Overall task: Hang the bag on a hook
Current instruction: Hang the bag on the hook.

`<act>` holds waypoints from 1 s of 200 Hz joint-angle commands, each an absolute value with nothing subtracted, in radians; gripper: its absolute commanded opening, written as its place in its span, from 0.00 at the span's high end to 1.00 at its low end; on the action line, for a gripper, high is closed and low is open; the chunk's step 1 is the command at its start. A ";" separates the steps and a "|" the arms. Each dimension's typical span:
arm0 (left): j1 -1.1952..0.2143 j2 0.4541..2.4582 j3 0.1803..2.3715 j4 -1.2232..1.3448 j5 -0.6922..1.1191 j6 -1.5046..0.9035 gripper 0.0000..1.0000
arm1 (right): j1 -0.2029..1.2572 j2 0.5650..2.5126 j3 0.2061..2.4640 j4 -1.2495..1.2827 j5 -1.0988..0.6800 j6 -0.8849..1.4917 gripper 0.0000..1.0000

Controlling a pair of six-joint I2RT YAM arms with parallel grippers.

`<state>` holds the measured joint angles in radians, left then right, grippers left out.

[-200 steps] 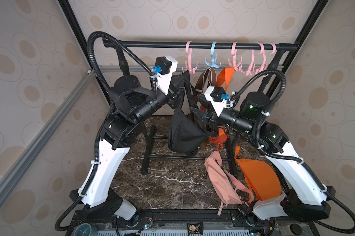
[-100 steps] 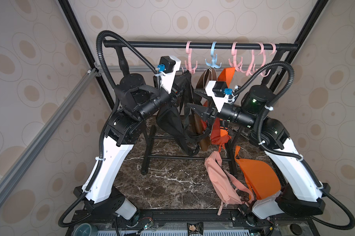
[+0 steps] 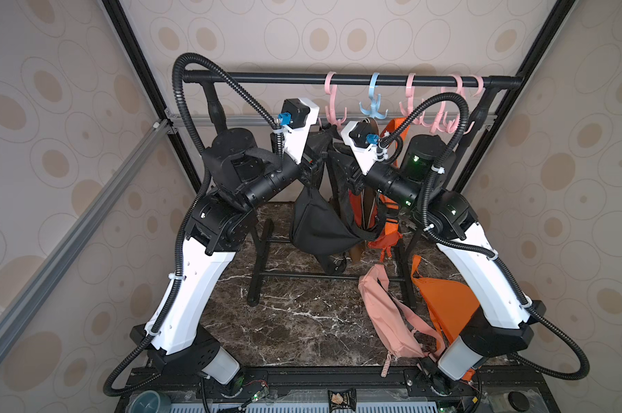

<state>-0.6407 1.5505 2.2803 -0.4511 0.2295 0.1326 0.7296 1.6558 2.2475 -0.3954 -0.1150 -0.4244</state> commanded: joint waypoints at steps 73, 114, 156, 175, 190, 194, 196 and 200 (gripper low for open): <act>-0.643 1.587 2.343 -0.453 0.186 0.173 1.00 | 0.699 1.461 2.042 -0.378 -0.493 -0.367 0.48; -0.644 1.586 2.350 -0.453 0.199 0.167 1.00 | 0.690 1.488 2.082 -0.361 -0.384 -0.369 0.52; -0.644 1.588 2.355 -0.456 0.215 0.161 1.00 | 0.687 1.608 2.212 -0.357 -0.234 -0.388 0.56; -0.644 1.588 2.356 -0.456 0.217 0.161 1.00 | 0.682 1.653 2.269 -0.365 -0.215 -0.396 0.58; -0.644 1.592 2.362 -0.457 0.217 0.160 1.00 | 0.681 1.694 2.346 -0.417 -0.233 -0.399 0.62; -0.643 1.592 2.362 -0.456 0.218 0.160 1.00 | 0.681 1.698 2.353 -0.420 -0.233 -0.400 0.64; -0.643 1.592 2.362 -0.456 0.219 0.160 1.00 | 0.680 1.700 2.355 -0.419 -0.230 -0.399 0.65; -0.644 1.592 2.362 -0.456 0.219 0.161 1.00 | 0.681 1.702 2.355 -0.414 -0.224 -0.397 0.68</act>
<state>-0.6407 1.5944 2.3215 -0.4675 0.2016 0.1471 0.6857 1.6840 2.2898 -0.3946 -0.2550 -0.3847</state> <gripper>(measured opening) 0.047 0.367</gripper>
